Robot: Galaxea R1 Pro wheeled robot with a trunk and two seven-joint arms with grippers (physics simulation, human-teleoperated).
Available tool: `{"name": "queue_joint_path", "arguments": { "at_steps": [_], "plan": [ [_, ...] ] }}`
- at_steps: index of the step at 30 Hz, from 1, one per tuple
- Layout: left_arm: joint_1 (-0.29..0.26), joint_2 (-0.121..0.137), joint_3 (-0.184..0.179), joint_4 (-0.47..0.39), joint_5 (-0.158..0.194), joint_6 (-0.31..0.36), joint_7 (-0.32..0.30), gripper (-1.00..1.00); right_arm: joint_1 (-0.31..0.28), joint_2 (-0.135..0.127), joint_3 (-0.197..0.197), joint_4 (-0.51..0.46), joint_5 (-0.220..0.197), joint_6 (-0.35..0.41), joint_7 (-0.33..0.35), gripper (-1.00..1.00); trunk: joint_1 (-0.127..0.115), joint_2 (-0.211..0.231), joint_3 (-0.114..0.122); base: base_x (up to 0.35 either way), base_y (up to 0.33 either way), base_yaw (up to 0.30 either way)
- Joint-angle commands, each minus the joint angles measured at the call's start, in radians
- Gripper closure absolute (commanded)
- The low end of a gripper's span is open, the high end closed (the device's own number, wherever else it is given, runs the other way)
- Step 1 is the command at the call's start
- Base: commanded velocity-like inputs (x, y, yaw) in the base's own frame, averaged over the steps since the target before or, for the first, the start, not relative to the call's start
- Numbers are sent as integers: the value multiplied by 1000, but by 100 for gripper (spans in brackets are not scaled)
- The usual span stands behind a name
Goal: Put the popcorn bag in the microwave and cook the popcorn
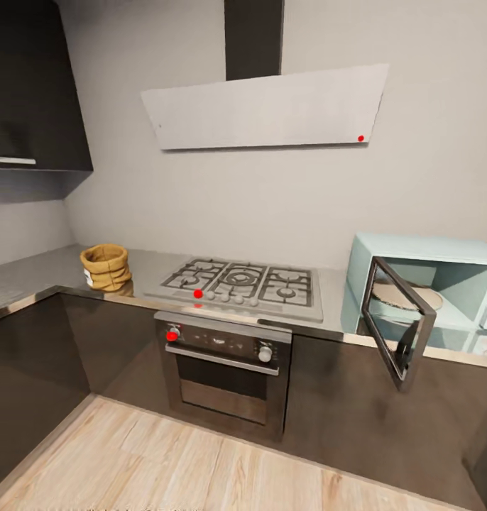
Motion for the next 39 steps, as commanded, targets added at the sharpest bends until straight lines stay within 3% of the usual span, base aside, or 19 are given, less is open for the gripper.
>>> {"name": "queue_joint_path", "arguments": {
  "at_steps": [1,39],
  "plan": [
    [0,0,-1,-1,5,-2,1,-100,-1,1,-6,2,8,-17,2,-100,0,0,0,0,0,273],
    [0,1,-1,-1,5,-3,1,-100,-1,7,-6,2,8,-13,2,-100,0,0,25,0,0,271]
  ]
}}
